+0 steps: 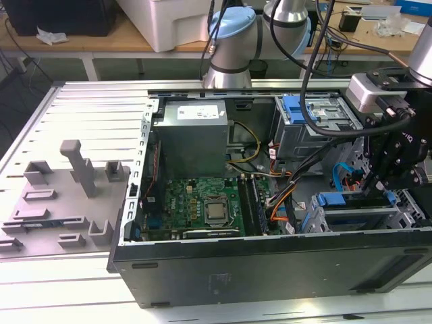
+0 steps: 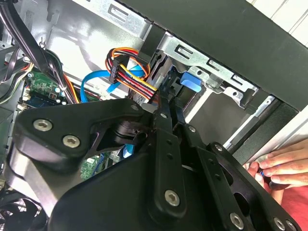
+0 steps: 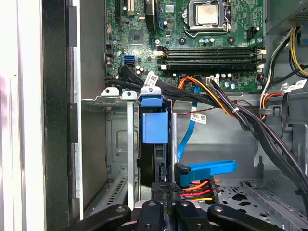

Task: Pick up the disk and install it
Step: 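Insert the first disk wire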

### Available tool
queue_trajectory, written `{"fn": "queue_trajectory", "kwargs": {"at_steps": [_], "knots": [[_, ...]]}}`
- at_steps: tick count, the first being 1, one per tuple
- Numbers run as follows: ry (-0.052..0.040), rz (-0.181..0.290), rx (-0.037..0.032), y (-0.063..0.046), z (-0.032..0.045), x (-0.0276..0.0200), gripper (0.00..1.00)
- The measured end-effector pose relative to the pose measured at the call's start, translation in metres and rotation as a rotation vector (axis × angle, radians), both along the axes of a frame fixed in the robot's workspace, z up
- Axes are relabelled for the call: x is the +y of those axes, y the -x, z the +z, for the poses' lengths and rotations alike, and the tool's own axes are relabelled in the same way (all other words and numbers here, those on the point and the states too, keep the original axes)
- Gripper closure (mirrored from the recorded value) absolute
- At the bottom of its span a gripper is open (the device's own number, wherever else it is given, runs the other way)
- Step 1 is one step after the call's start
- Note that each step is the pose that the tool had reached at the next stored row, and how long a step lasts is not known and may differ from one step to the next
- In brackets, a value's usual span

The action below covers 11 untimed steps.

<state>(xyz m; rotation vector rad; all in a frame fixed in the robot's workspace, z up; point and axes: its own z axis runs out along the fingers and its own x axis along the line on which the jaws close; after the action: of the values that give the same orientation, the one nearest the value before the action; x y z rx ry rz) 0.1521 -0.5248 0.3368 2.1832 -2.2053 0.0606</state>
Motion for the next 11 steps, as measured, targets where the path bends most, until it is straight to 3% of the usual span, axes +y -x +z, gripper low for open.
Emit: {"fn": "queue_trajectory", "kwargs": {"at_steps": [9, 11], "knots": [[0.0, 0.0, 0.0, 0.0, -0.0001, 0.0, 0.83], [-0.0004, 0.0, 0.0001, 0.0001, -0.0003, 0.0, 0.76]]}}
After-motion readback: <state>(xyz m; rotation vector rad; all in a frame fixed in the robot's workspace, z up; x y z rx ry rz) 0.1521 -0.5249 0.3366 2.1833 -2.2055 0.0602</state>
